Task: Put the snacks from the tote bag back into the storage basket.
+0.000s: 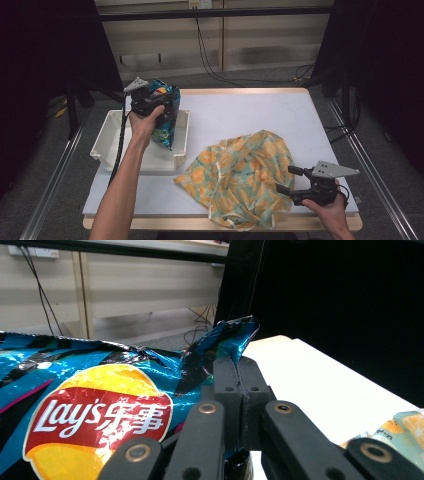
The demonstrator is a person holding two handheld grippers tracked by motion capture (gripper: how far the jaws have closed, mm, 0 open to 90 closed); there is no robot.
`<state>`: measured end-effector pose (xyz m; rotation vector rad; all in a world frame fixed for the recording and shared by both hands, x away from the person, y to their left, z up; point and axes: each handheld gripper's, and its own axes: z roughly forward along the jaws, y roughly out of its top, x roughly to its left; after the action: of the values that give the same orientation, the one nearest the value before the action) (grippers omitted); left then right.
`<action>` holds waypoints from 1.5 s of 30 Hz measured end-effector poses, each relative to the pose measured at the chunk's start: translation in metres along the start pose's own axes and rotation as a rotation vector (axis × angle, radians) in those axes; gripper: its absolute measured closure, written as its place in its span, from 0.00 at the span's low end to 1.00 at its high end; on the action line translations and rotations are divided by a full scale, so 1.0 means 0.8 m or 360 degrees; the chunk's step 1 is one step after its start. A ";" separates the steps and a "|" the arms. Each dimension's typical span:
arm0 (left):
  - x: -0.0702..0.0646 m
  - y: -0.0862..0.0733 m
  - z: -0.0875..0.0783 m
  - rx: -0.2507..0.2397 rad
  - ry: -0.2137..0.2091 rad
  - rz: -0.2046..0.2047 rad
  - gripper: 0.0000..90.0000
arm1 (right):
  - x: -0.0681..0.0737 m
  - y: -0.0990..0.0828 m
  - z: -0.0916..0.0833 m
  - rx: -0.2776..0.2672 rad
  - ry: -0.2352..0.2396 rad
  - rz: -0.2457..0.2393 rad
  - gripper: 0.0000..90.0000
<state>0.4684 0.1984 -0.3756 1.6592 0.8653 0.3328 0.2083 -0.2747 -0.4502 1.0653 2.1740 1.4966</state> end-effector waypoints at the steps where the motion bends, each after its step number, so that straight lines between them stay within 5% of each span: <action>1: -0.002 0.001 0.001 0.0012 0.0016 0.0003 0.99 | 0.000 0.000 0.000 0.0000 0.0001 0.0003 0.21; 7: 0.004 0.003 0.007 0.0014 -0.0010 -0.0012 0.98 | 0.001 0.000 0.001 0.0009 0.0008 0.0005 0.21; 9: 0.001 0.000 0.012 0.0041 -0.0004 0.0032 0.98 | 0.001 0.000 0.001 0.0005 0.0004 0.0000 0.21; 17: -0.004 -0.012 0.026 0.0170 0.0104 0.0123 0.95 | -0.001 0.000 0.001 0.0005 0.0008 0.0001 0.21; 19: 0.003 -0.017 0.028 0.0155 0.0052 0.0049 0.95 | 0.000 -0.001 0.000 0.0008 0.0003 0.0001 0.21; 30: 0.007 -0.019 0.032 0.0188 0.0067 0.0061 0.94 | 0.000 -0.001 0.001 0.0010 0.0004 0.0005 0.21; 40: 0.007 -0.019 0.032 0.0203 0.0055 0.0057 0.79 | -0.002 -0.001 0.002 0.0014 0.0012 0.0002 0.22; 41: 0.008 -0.017 0.031 0.0188 0.0052 0.0050 0.70 | -0.001 -0.001 0.002 0.0012 0.0012 -0.0001 0.22; 45: 0.006 -0.013 0.023 0.0143 0.0038 0.0061 0.67 | -0.002 -0.001 0.002 0.0012 0.0012 -0.0001 0.22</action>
<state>0.4796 0.1887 -0.3914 1.7597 0.8781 0.3452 0.2096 -0.2749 -0.4518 1.0634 2.1862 1.4957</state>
